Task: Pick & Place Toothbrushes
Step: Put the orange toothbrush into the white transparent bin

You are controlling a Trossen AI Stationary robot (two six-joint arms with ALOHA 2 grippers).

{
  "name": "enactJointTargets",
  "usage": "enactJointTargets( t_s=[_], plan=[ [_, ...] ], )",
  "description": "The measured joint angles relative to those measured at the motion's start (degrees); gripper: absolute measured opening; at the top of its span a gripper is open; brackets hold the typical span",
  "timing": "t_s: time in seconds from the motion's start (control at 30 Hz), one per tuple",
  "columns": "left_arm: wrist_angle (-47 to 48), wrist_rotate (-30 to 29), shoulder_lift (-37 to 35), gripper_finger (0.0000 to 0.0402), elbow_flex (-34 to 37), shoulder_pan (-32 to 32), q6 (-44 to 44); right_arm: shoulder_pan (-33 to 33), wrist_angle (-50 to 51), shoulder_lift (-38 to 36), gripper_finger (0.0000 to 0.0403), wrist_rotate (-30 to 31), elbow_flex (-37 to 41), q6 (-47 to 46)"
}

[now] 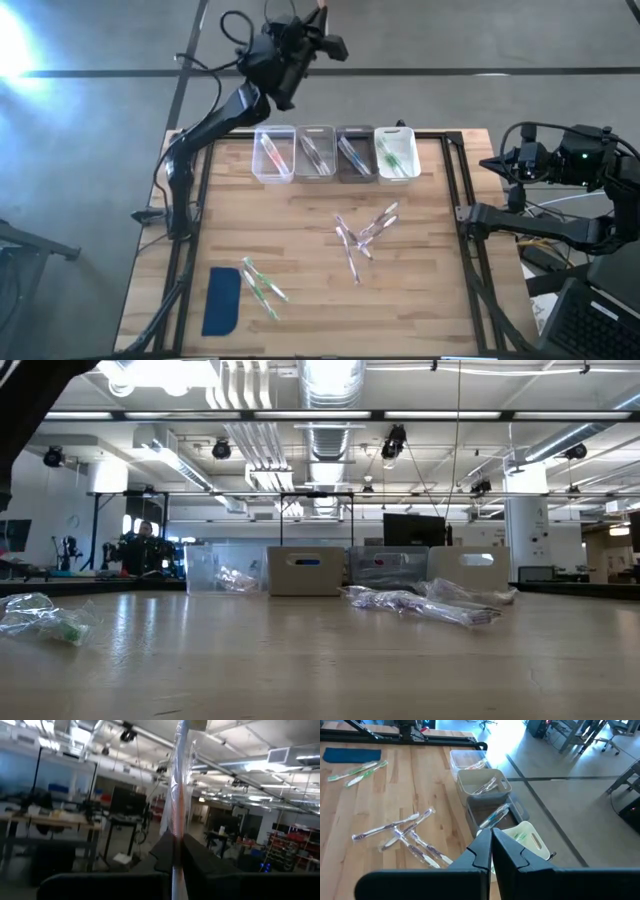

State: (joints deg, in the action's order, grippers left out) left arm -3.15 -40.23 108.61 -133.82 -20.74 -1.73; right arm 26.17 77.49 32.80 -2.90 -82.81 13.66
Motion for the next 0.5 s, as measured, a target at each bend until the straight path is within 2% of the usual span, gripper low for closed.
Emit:
enactJointTargets(
  t_s=[0.3,0.5],
  plan=[
    [14.6,-0.3,0.2,0.002,2.3,-5.3,17.2,0.0,0.0,0.0,0.0008,0.0,0.0,0.0],
    [30.0,-4.7,0.1,0.002,5.9,-7.8,27.8,0.0,0.0,0.0,0.0008,0.0,0.0,-0.1]
  ],
)
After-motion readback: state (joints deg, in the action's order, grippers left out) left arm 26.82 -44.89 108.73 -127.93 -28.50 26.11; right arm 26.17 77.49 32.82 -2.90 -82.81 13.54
